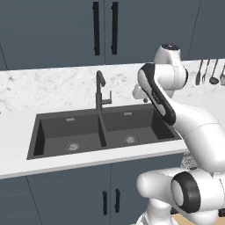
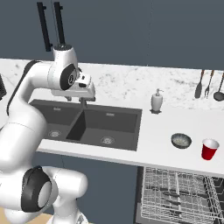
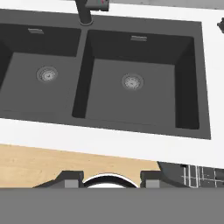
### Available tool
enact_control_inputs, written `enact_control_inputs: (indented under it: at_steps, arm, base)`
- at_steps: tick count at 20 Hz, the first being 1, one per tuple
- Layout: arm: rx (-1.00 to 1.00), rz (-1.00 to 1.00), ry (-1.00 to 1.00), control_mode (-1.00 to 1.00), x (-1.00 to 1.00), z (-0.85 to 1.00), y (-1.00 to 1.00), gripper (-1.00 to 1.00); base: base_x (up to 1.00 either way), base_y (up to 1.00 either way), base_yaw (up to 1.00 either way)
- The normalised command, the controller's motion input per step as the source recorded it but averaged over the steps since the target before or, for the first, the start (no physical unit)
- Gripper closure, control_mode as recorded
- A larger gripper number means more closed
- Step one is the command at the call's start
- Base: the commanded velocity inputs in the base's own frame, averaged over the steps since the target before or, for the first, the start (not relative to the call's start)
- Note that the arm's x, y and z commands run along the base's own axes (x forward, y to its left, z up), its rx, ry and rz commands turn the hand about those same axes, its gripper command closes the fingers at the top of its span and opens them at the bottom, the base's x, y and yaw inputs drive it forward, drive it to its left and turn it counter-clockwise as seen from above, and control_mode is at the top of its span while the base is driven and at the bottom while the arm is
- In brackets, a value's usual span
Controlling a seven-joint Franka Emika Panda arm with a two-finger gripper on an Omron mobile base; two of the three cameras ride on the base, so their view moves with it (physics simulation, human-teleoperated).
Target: Pick up the cup and bowl from the counter, place them in the dishwasher, and close the dishwasher door.
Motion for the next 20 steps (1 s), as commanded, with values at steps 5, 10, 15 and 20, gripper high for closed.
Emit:
enact_control_inputs:
  at_steps: [5, 10, 15, 20]
  arm:
    - [-0.02, -0.02, 0.00, -1.00, 0.01, -0.13, -0.52, -1.00]
    - [-0.10, -0.03, 0.05, -1.00, 0.11, -0.35, -0.63, -1.00]
    - [-0.16, -0.15, 0.22, -1.00, 0.29, -0.73, -0.99, -1.00]
    - [-0.11, -0.28, 0.27, -1.00, 0.52, -0.53, -1.00, -1.00]
  base:
    - [0.00, 0.00, 0.00]
    - [0.00, 0.00, 0.00]
    - [0.00, 0.00, 0.00]
    - [0.00, 0.00, 0.00]
